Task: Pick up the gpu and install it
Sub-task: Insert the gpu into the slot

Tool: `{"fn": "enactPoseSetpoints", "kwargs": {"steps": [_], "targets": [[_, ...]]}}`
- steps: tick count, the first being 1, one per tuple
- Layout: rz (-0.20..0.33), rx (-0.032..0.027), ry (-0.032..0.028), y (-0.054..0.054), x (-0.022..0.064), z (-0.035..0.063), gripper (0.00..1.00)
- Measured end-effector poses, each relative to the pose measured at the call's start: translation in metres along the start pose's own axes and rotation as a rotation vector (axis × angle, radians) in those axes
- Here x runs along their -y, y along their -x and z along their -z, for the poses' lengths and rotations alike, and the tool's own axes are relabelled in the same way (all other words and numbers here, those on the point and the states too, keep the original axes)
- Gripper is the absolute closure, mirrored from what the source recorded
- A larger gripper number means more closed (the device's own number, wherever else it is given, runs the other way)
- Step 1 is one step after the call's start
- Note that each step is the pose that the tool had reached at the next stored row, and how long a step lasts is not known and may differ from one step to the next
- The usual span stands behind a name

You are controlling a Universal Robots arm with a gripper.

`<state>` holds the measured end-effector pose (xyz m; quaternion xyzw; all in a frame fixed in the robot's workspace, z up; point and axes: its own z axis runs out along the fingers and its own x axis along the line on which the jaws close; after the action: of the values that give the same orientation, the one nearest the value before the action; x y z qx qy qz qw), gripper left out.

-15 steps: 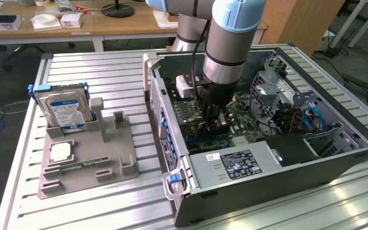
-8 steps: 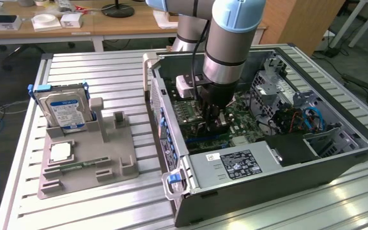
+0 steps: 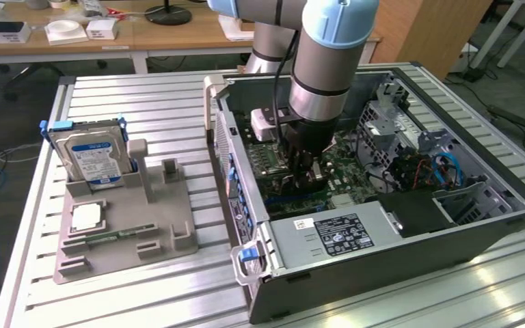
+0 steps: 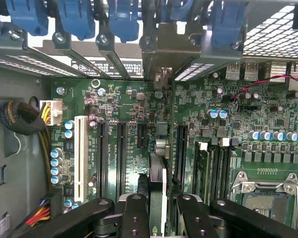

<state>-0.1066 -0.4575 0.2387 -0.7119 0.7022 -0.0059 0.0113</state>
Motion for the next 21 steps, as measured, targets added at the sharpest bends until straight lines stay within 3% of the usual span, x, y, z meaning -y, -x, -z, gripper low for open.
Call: {"fn": "enactPoseSetpoints", "kwargs": {"steps": [21], "targets": [[0.000,0.0004,-0.0002,0.0000,-0.0005,-0.0068,0.73]]}}
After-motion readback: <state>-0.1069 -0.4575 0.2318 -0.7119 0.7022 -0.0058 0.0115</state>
